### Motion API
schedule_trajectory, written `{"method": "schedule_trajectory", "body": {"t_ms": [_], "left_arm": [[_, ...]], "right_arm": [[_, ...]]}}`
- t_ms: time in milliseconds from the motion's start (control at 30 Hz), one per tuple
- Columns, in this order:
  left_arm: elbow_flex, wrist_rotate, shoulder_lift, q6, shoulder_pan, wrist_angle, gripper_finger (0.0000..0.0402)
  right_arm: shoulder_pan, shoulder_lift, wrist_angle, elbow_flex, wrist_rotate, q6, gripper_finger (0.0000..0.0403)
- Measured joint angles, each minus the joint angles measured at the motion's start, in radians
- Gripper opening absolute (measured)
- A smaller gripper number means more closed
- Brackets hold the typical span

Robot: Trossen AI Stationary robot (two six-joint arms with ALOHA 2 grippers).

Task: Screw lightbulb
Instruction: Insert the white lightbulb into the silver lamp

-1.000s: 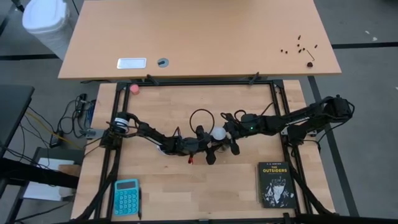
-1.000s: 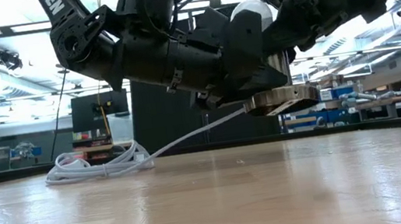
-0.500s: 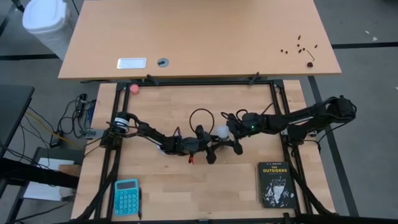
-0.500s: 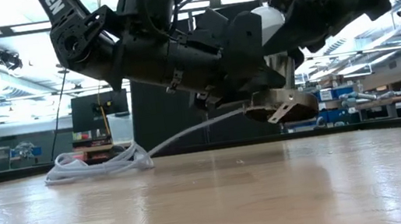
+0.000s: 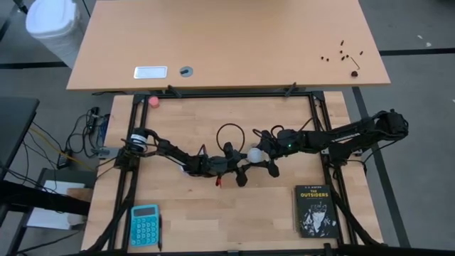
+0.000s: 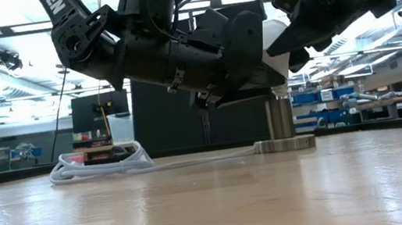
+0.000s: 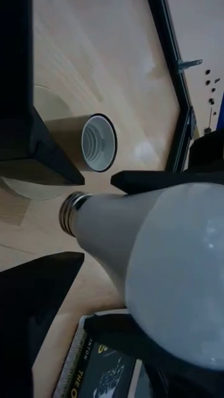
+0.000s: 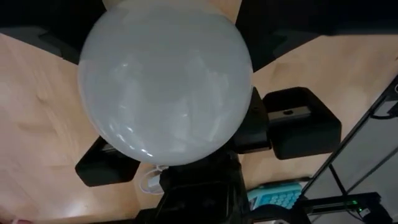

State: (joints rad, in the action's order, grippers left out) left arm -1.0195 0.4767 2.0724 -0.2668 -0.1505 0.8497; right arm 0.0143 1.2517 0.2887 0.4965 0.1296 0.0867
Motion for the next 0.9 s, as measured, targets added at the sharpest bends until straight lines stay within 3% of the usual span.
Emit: {"method": "schedule_trajectory", "body": {"t_ms": [400, 900], "left_arm": [[0.0, -0.005, 0.0, 0.0, 0.0, -0.008, 0.0188], [0.0, -0.008, 0.0, -0.014, -0.001, -0.097, 0.0188]], "right_arm": [[0.0, -0.047, 0.002, 0.0, -0.01, 0.0, 0.0284], [0.0, -0.252, -0.239, 0.0, -0.172, 0.061, 0.0284]]}}
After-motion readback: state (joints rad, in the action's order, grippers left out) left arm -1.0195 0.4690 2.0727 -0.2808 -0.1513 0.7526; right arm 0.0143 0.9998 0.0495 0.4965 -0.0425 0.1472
